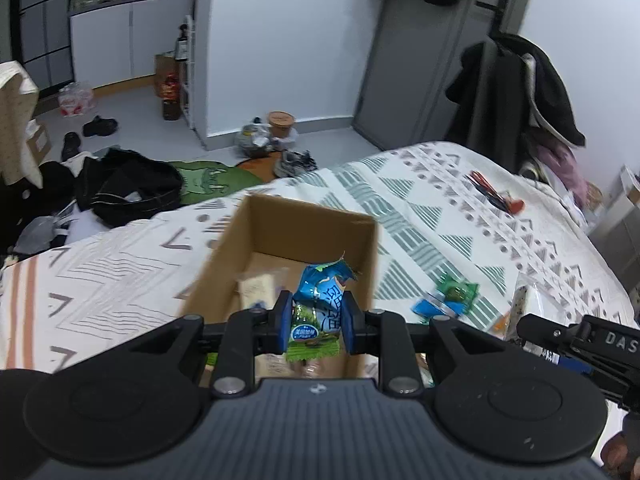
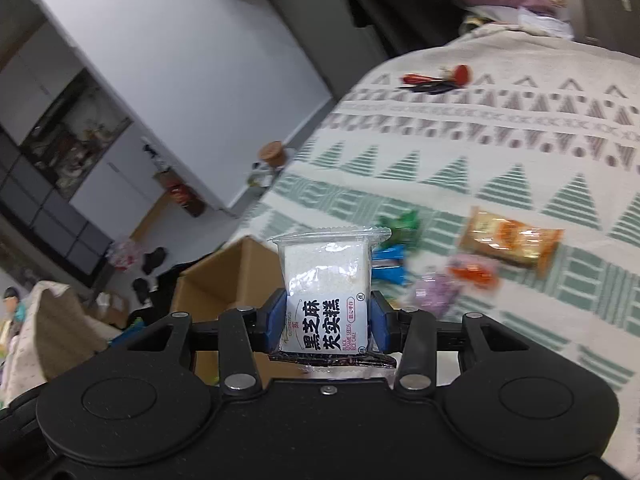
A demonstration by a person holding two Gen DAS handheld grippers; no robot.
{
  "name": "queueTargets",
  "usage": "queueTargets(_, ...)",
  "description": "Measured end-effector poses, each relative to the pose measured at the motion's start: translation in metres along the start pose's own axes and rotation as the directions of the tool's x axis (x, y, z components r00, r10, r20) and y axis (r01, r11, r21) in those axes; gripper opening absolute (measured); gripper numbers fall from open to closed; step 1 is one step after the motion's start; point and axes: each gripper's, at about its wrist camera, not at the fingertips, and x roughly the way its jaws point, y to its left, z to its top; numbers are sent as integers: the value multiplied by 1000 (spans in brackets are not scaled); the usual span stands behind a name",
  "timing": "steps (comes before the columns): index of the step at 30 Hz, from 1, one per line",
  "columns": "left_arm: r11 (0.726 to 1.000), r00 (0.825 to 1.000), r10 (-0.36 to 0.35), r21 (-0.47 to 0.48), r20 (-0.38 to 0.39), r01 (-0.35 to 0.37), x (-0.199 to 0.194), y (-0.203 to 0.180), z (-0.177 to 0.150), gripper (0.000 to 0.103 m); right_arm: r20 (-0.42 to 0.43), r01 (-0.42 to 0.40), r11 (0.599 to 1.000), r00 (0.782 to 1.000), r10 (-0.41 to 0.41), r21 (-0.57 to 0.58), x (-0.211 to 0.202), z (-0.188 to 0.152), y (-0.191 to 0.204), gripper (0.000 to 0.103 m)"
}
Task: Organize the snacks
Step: 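Carry the blue candy and white pastry packet over the cardboard box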
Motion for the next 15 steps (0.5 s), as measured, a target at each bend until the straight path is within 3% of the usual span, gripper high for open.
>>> queueTargets(8,997,1000,23,-70,10,-22,-4,37,13,24,-25,-88,995,996,87,-45,15,-5,40,42)
queueTargets(15,994,1000,-12,-110,-10,11,6,53,17,24,-55,-142,988,989,139,-60,35,-11,67,42)
